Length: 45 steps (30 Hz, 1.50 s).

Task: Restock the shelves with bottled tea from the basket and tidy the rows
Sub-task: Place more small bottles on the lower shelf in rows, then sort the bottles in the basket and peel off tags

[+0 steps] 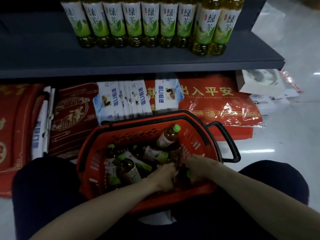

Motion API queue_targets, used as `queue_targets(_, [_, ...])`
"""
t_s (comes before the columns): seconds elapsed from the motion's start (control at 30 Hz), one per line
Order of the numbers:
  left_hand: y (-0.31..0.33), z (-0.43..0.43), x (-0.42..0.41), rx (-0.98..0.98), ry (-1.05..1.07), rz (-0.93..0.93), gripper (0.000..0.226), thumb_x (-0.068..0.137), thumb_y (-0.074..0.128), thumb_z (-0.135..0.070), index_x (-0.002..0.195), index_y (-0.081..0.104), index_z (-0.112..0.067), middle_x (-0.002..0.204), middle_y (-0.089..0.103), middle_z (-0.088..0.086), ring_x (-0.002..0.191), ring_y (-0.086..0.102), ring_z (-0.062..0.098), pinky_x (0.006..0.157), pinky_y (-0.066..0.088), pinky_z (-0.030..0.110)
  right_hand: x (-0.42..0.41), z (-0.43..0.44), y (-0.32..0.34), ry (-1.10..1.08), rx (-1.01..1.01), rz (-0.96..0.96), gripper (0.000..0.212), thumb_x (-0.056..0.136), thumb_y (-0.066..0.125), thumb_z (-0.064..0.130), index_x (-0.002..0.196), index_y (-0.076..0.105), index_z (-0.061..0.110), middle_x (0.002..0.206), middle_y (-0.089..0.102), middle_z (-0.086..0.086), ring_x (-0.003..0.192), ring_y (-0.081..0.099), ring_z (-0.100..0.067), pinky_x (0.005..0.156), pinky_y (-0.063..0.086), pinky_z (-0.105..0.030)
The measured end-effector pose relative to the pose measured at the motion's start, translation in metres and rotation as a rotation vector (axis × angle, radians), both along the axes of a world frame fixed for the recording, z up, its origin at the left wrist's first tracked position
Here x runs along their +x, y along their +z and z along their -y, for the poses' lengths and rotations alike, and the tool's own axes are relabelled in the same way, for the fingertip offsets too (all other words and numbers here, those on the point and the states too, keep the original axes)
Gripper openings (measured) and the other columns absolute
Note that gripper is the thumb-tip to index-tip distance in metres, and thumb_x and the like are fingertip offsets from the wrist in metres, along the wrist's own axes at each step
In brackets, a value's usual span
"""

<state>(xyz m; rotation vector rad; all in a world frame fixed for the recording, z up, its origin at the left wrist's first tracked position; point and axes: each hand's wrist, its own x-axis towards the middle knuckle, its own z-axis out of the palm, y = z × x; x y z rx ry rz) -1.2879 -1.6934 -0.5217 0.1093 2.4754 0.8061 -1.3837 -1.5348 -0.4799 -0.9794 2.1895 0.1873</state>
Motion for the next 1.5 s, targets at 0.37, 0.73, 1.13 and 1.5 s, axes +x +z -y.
queue_targets(0.37, [-0.012,-0.007,-0.003,0.027,0.007,-0.108,0.068,0.089,0.075,-0.048,0.148,0.049,-0.027,0.146,0.053,0.003,0.127,0.061,0.028,0.104,0.051,0.041,-0.011,-0.001,-0.001,-0.108,-0.166,0.013,0.034,0.071,0.087,0.022,0.101,0.075,0.012,0.087,0.066,-0.002,0.090,0.071,-0.024,0.069,0.048,-0.026])
queue_targets(0.73, [-0.003,0.016,-0.009,0.418,0.303,-0.142,0.081,0.081,0.090,-0.024,0.149,0.046,-0.024,0.137,0.049,-0.021,0.136,0.052,0.007,0.099,0.033,-0.002,-0.034,-0.005,0.078,-0.388,-0.687,0.251,0.017,0.080,0.087,0.017,0.067,0.080,0.025,0.063,0.072,0.008,0.054,0.063,-0.002,0.055,0.045,-0.016])
queue_targets(1.13, [0.044,0.048,-0.027,0.601,0.507,-0.215,0.068,0.073,0.096,-0.029,0.132,0.062,-0.026,0.122,0.075,-0.011,0.117,0.070,0.008,0.101,0.058,0.033,-0.038,0.008,0.091,-0.724,-0.971,0.421,0.068,0.080,0.086,0.048,0.139,0.061,0.024,0.130,0.069,0.003,0.117,0.068,-0.018,0.103,0.056,-0.049])
queue_targets(1.5, [0.145,0.094,-0.028,0.675,0.519,-0.323,0.051,0.083,0.086,-0.040,0.130,0.070,-0.025,0.123,0.077,-0.006,0.117,0.072,0.014,0.105,0.056,0.047,-0.009,0.042,0.112,-0.772,-1.060,0.687,0.059,0.086,0.084,0.022,0.140,0.059,0.023,0.132,0.072,-0.001,0.120,0.070,-0.025,0.098,0.056,-0.061])
